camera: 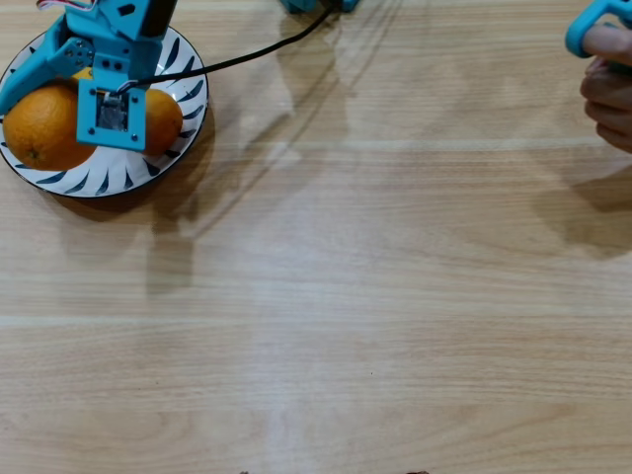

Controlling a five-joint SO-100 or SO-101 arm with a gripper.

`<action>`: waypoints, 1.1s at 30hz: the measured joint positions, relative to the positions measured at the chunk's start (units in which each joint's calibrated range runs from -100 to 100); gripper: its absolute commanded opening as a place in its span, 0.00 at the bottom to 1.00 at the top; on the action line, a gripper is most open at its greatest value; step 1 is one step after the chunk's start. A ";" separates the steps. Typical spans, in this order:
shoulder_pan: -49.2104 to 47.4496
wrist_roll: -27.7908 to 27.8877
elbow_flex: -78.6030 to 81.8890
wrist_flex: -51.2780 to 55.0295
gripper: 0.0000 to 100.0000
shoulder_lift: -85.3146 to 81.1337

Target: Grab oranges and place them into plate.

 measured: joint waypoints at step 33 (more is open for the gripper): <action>5.07 -10.02 -1.33 11.63 0.50 5.67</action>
